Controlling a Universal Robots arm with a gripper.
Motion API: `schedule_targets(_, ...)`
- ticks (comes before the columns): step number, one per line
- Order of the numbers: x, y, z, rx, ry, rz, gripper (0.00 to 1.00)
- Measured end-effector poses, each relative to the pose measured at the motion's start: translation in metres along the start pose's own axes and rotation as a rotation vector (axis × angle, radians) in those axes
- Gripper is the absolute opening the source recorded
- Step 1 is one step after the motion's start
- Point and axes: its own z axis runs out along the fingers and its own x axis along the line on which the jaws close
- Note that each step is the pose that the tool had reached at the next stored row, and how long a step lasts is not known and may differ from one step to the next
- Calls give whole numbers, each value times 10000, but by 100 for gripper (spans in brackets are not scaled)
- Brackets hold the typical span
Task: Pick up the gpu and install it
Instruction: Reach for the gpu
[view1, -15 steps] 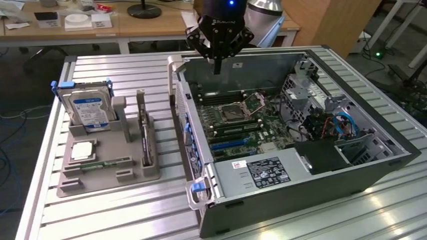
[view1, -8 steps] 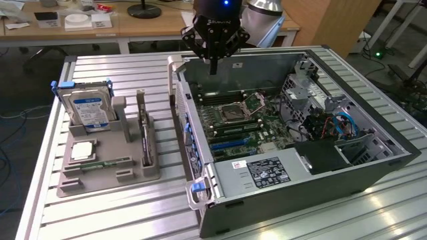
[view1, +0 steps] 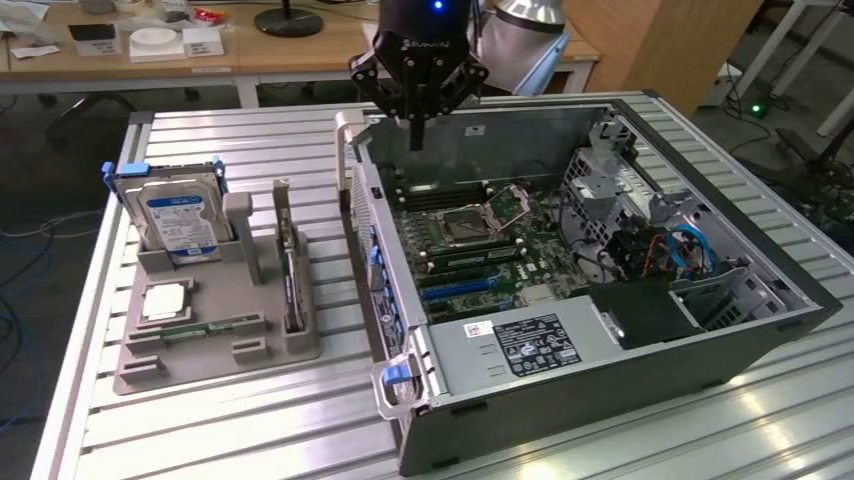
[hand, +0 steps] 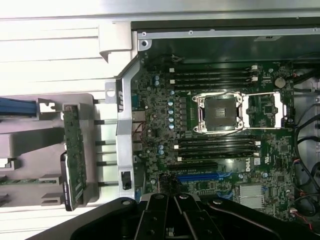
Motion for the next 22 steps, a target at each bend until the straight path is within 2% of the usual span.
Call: schedule_targets(22, 255, -19, -4, 1, 4, -1, 11)
